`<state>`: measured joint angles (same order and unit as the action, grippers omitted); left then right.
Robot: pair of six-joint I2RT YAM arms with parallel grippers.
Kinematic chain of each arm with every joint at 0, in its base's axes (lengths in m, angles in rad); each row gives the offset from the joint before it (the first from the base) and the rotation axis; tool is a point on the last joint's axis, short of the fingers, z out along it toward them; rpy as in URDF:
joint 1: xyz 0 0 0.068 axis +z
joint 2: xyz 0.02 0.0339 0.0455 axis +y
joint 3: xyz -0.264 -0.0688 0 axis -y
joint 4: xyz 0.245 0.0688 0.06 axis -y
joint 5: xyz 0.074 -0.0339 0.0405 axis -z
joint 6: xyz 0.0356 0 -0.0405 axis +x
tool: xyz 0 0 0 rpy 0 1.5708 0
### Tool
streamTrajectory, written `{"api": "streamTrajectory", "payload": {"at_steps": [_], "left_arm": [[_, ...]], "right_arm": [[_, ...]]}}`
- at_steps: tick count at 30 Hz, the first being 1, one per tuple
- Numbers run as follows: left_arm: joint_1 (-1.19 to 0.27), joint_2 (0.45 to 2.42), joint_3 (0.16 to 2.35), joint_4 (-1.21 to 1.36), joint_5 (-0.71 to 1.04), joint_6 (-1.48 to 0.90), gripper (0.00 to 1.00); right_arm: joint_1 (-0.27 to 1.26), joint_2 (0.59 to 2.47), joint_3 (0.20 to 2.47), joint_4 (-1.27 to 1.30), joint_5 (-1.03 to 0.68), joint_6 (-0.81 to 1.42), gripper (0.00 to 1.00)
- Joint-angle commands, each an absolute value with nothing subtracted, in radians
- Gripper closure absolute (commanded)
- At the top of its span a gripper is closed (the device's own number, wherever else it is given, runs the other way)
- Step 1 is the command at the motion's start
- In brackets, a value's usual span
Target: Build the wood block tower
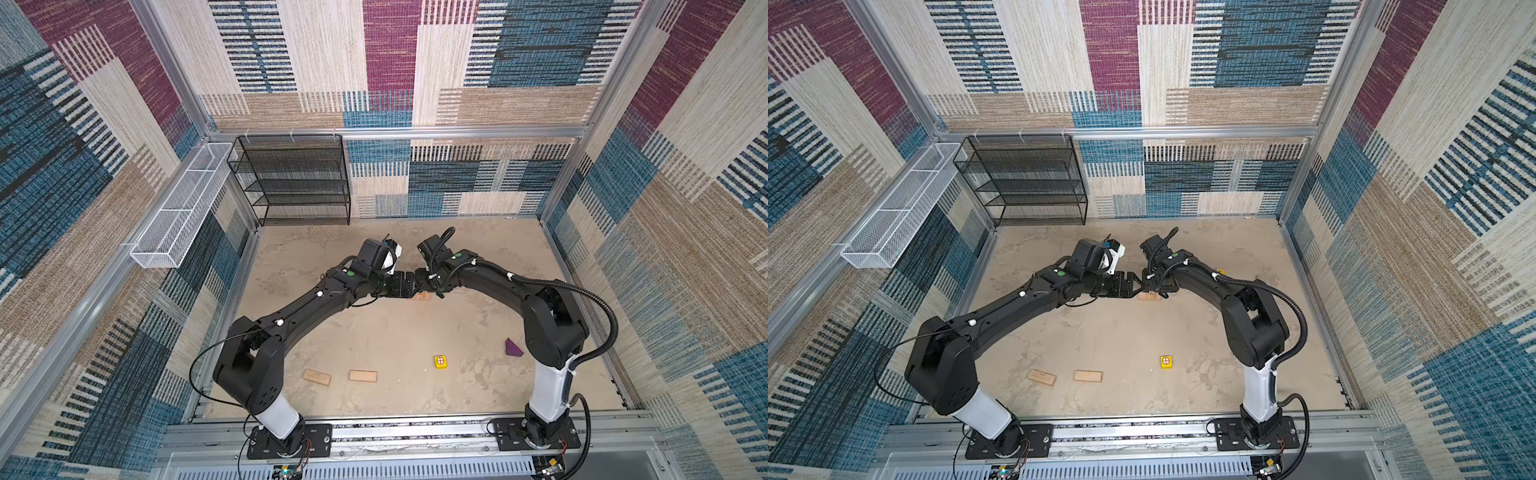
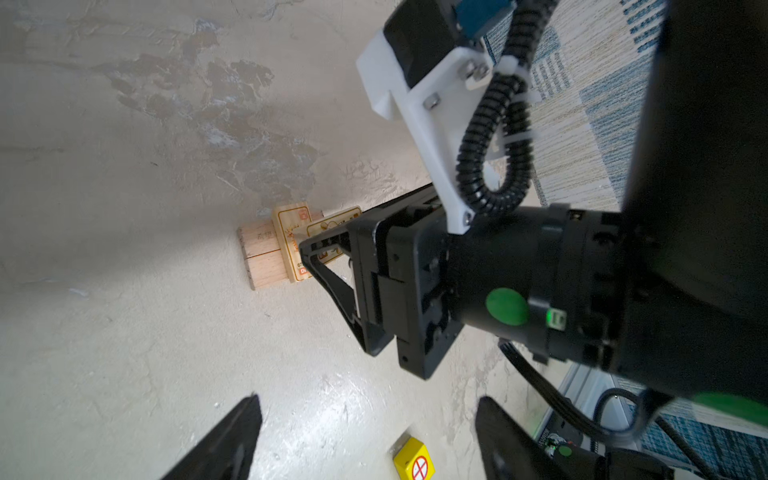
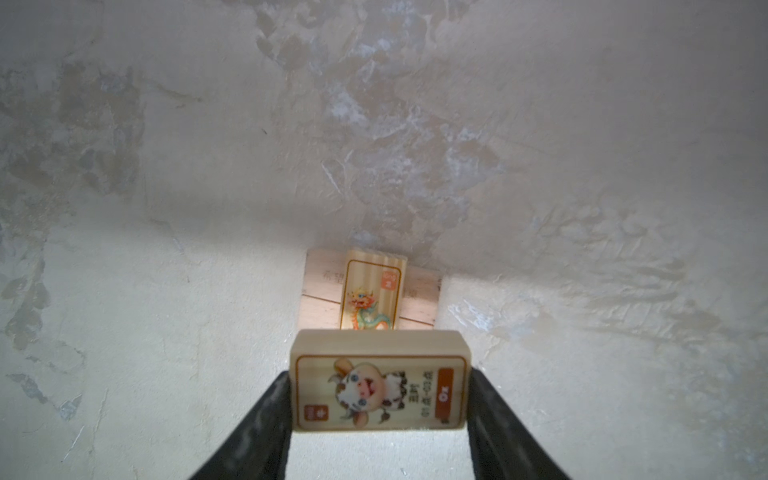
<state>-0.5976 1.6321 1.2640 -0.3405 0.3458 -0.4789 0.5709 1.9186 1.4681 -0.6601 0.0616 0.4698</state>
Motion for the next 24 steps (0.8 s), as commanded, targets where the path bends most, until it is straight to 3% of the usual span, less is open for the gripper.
{"api": "streamTrajectory", "payload": {"at_steps": [1, 13, 24], "left_arm": [[-0.591, 1.63, 1.262, -0.325, 0.352, -0.489, 0.14], [-0.519, 1.76, 1.277, -0.337, 0.466, -0.588, 0.14], [-0.483, 1.807, 1.301, -0.374, 0.436, -0.568, 0.14]], "right_arm": [[0.574, 1.922, 1.471, -0.644, 0.079, 0.477, 0.95], [0.58, 1.95, 1.482, -0.643, 0.066, 0.469, 0.92], [0.584, 1.968, 1.489, -0.644, 0.058, 0.468, 0.89]]}}
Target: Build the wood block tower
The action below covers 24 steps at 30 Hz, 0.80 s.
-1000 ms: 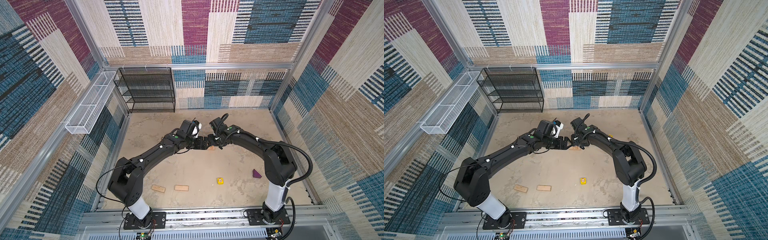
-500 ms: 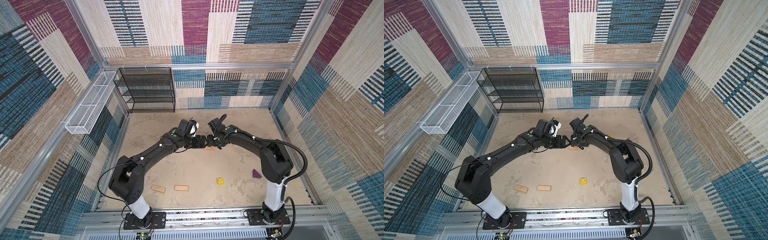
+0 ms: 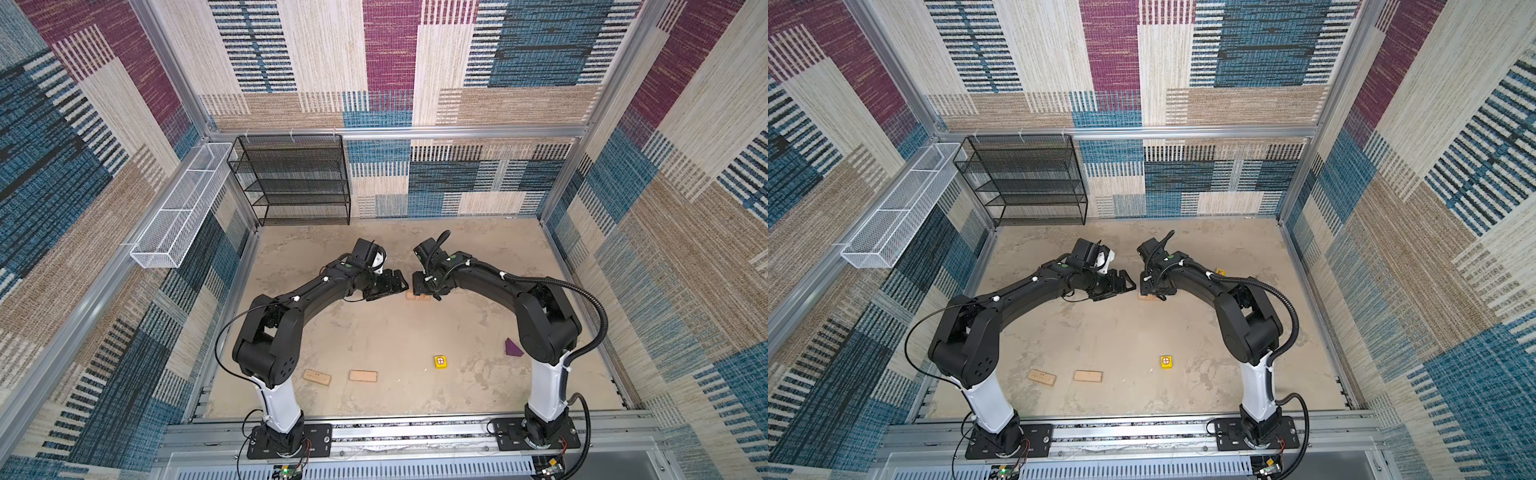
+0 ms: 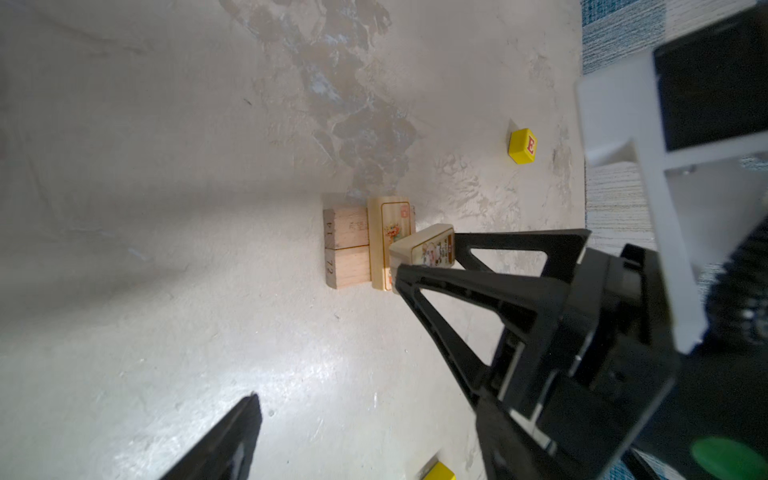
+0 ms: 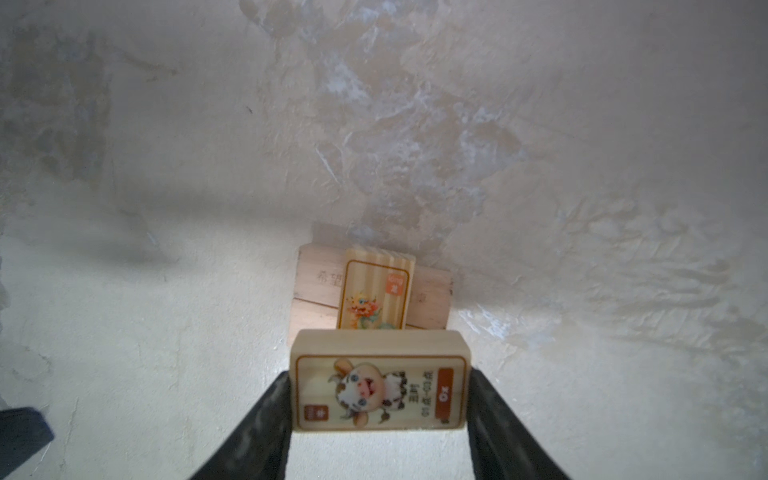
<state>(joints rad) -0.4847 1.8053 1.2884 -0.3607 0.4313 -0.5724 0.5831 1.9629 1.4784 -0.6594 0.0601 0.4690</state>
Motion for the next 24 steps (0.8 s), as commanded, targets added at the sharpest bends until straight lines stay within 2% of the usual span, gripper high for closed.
{"api": "streamTrajectory", "payload": {"at_steps": [1, 14, 24], "left_arm": [[-0.483, 1.807, 1.302, -0.376, 0.436, -0.567, 0.14], [-0.478, 1.807, 1.308, -0.368, 0.46, -0.572, 0.14], [-0.472, 1.802, 1.305, -0.362, 0.47, -0.578, 0.14]], "right_arm": [[0.586, 1.969, 1.49, -0.647, 0.061, 0.467, 0.89], [0.59, 2.009, 1.555, -0.686, 0.09, 0.459, 0.79], [0.592, 2.028, 1.575, -0.712, 0.112, 0.457, 0.75]]}}
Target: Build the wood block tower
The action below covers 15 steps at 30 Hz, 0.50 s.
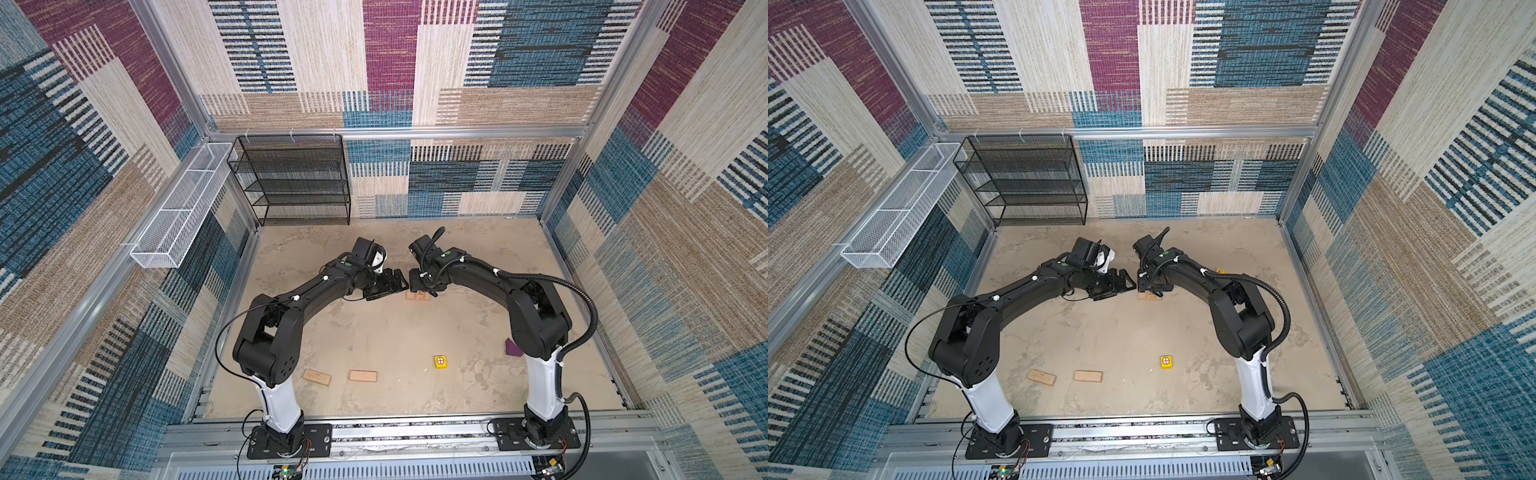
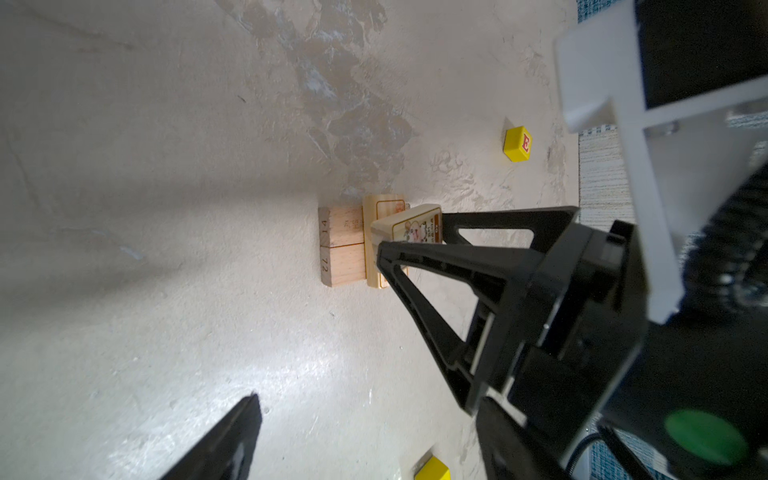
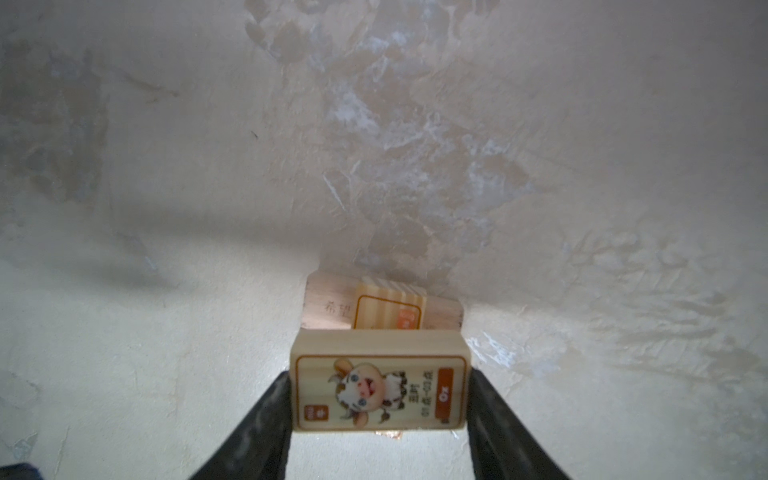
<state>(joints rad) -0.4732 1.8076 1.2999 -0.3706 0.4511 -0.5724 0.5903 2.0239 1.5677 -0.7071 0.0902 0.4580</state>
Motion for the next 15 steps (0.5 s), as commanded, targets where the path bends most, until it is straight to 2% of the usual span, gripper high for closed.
{"api": "streamTrajectory", "payload": {"at_steps": [1, 10, 15], "left_arm": [[-0.471, 1.8, 1.306, -0.361, 0.471, -0.579, 0.14], [-0.468, 1.802, 1.301, -0.351, 0.48, -0.585, 0.14], [-0.468, 1.8, 1.298, -0.347, 0.479, -0.588, 0.15]], "right_arm": [[0.594, 2.027, 1.575, -0.714, 0.111, 0.458, 0.74], [0.598, 2.043, 1.586, -0.723, 0.109, 0.453, 0.69], [0.602, 2.047, 1.592, -0.731, 0.118, 0.451, 0.57]]}}
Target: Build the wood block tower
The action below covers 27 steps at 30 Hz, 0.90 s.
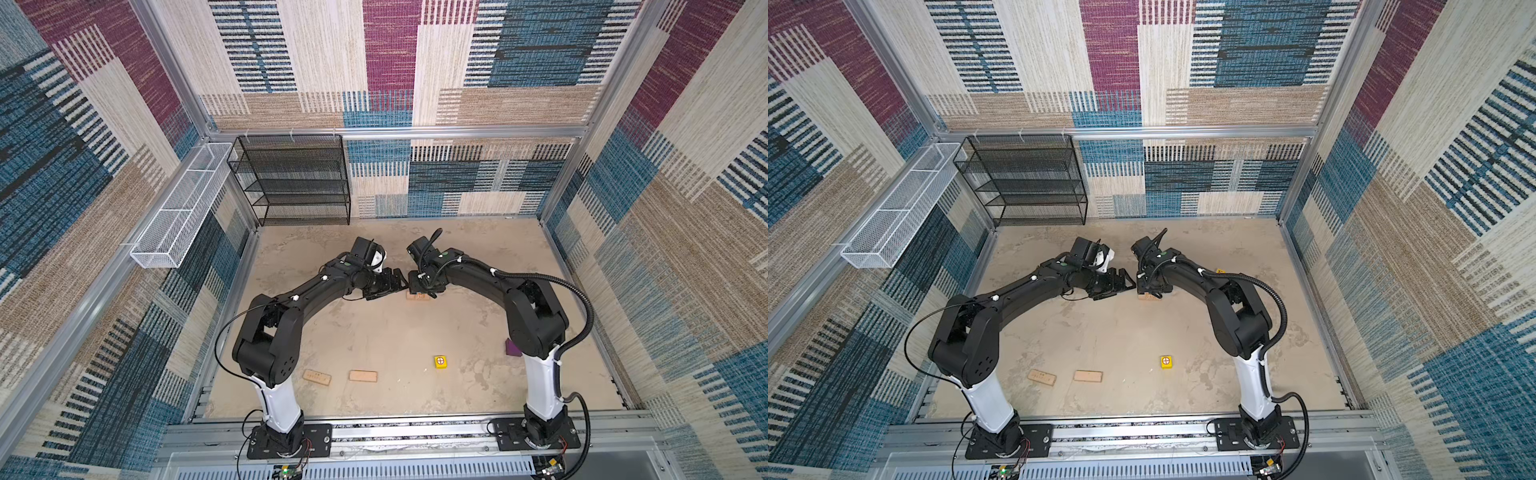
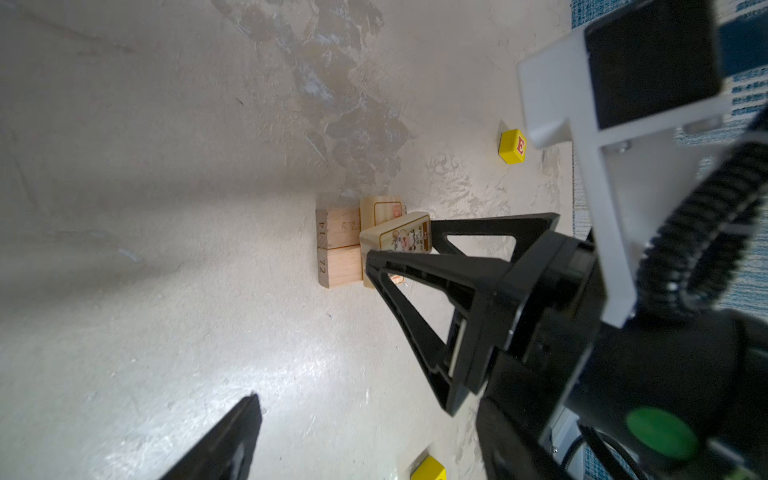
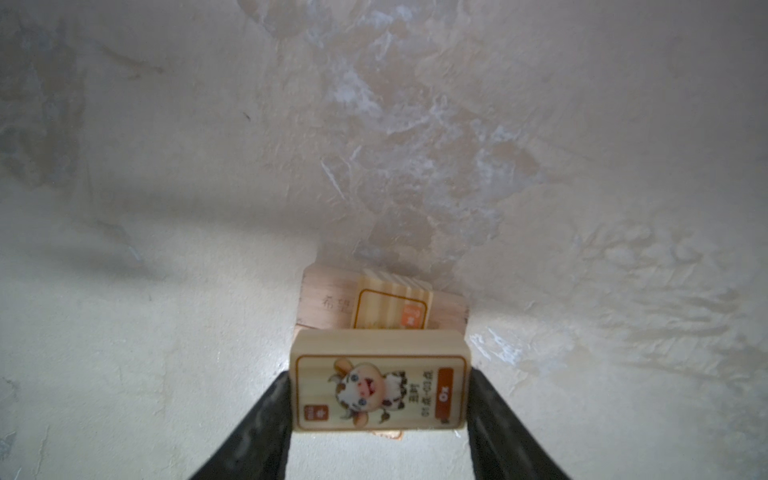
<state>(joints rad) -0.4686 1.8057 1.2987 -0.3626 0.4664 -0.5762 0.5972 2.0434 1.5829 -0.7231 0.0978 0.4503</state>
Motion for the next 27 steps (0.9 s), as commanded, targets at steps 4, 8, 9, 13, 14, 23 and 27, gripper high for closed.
{"api": "streamTrajectory", "payload": {"at_steps": [4, 8, 9, 13, 14, 23, 27], "left_arm": [[-0.466, 1.796, 1.298, -0.347, 0.476, -0.586, 0.14], [-0.463, 1.792, 1.298, -0.348, 0.474, -0.584, 0.14], [-0.463, 1.791, 1.298, -0.348, 0.474, -0.584, 0.14], [-0.462, 1.79, 1.297, -0.347, 0.474, -0.583, 0.14], [-0.462, 1.792, 1.297, -0.347, 0.473, -0.584, 0.14], [-0.46, 1.789, 1.296, -0.344, 0.474, -0.585, 0.14], [-0.46, 1.789, 1.295, -0.343, 0.475, -0.587, 0.14]], "right_arm": [[0.602, 2.052, 1.595, -0.742, 0.123, 0.45, 0.43], [0.601, 2.058, 1.595, -0.75, 0.117, 0.449, 0.33], [0.602, 2.058, 1.595, -0.75, 0.112, 0.451, 0.3], [0.603, 2.057, 1.624, -0.749, 0.096, 0.453, 0.28], [0.604, 2.057, 1.626, -0.75, 0.094, 0.453, 0.27], [0.604, 2.052, 1.629, -0.753, 0.089, 0.456, 0.27], [0.603, 2.051, 1.628, -0.758, 0.095, 0.46, 0.27]]}}
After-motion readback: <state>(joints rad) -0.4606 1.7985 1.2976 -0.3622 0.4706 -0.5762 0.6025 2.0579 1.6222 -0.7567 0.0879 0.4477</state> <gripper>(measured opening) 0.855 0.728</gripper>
